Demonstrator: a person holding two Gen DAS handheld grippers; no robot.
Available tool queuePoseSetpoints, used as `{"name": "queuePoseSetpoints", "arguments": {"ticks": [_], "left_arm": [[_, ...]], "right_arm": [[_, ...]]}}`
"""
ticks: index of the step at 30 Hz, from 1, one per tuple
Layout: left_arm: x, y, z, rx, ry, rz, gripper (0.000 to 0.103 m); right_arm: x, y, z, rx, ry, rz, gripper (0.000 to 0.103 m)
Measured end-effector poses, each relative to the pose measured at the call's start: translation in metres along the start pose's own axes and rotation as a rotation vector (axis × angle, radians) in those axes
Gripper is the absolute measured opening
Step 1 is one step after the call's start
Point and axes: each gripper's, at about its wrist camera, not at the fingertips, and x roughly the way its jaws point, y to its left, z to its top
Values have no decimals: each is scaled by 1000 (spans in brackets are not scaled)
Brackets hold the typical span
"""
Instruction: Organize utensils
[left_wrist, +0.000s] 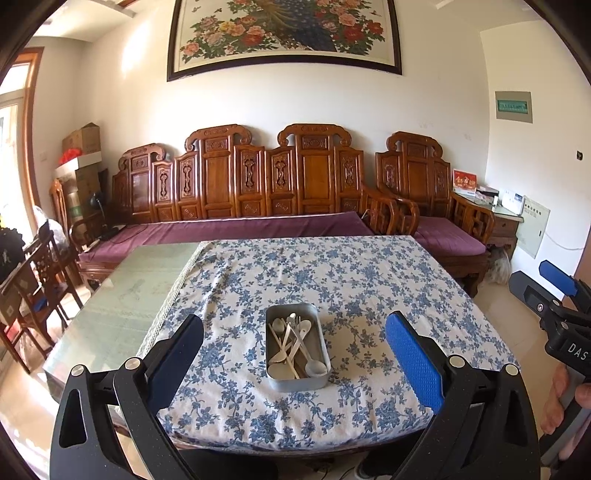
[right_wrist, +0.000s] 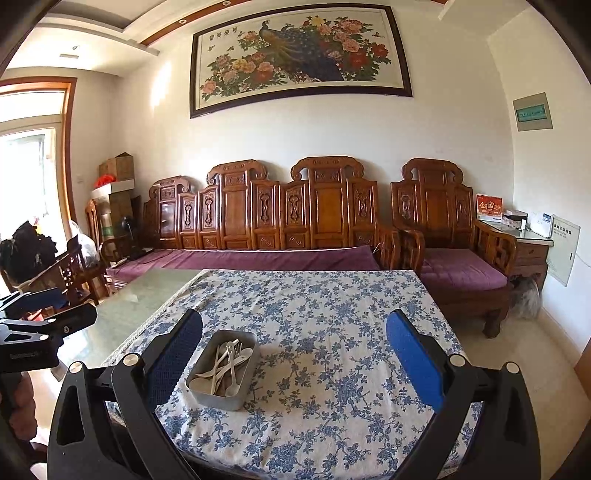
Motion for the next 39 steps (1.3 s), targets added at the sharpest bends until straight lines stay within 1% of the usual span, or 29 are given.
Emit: {"name": "queuePoseSetpoints", "arguments": {"ticks": [39], "left_arm": [[-1, -1, 0, -5, -4, -2, 95]], "right_arm": [[-2, 2, -3, 3, -2, 6, 100]]}}
